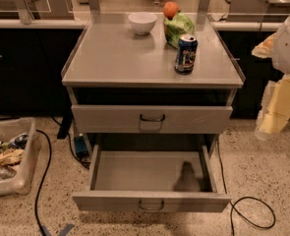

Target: Close middle drawer

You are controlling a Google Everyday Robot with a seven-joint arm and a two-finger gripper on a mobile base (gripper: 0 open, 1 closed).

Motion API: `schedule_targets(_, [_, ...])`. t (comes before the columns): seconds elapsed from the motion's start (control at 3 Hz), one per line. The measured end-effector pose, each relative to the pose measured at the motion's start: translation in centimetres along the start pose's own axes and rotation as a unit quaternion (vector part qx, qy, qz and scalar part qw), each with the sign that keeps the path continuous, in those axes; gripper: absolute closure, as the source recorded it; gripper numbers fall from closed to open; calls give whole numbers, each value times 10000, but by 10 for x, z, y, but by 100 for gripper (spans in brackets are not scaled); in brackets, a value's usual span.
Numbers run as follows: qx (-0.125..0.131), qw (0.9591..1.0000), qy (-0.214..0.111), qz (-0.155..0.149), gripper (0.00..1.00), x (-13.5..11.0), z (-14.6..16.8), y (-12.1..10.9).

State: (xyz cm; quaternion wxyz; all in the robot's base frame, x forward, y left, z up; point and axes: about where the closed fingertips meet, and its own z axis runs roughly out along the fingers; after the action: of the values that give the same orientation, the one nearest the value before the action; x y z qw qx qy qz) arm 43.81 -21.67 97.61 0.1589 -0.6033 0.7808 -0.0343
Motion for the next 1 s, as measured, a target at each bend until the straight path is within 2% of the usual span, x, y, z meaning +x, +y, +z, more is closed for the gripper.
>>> schedule_targets(0.67, [-16, 10000, -6, 18, 0, 1, 5, 4])
schedule_targets(1.0, [-283, 9989, -136, 356, 0, 13, 41, 20])
